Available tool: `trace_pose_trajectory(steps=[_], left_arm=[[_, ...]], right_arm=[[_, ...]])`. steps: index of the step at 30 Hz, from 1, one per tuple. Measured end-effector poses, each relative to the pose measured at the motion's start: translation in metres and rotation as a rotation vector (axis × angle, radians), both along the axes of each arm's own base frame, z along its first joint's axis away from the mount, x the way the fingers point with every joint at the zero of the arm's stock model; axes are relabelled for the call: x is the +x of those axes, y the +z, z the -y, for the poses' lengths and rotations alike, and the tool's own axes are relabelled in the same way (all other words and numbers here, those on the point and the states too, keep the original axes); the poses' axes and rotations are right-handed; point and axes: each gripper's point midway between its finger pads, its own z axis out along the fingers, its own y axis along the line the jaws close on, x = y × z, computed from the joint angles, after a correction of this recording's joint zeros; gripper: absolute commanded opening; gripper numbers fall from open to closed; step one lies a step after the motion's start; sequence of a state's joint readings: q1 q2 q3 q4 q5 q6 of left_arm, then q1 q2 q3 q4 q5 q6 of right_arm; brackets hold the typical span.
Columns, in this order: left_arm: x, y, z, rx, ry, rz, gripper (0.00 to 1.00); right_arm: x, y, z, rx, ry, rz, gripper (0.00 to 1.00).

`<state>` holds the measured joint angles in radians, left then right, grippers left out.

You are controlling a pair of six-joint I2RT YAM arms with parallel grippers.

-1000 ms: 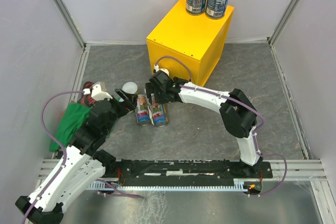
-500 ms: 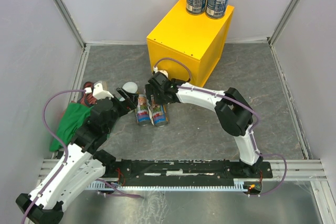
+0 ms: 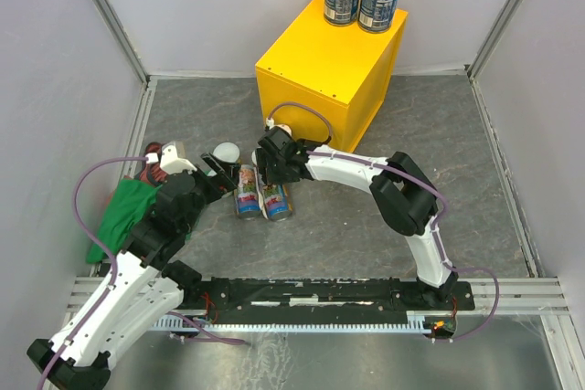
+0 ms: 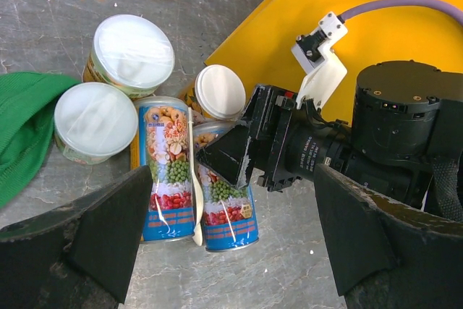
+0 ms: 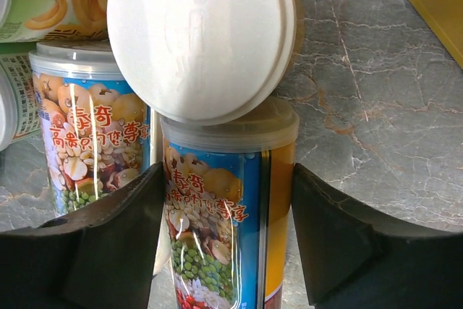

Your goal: Place and organize the canned foods onto the counter

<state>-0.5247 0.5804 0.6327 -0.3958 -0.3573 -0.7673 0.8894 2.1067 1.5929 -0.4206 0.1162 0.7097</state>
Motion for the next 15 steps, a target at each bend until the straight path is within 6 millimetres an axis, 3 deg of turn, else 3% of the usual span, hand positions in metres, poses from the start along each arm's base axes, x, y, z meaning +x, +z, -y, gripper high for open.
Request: trace_pose_trajectory(steps=[7,15], left_arm=[[0.0000,0.0001,0.0000,0.000,0.000,0.000,0.97],[-0.0002,0.0029,0.0000,-0.007,0.000,0.010,0.97]], right_arm=[[-0.0020,0.0004,-0.0021,0.035,0.023,0.000,0.48],[-0.0089,0.0012,0.0038,0.060,0.048,-0.002,0.39]])
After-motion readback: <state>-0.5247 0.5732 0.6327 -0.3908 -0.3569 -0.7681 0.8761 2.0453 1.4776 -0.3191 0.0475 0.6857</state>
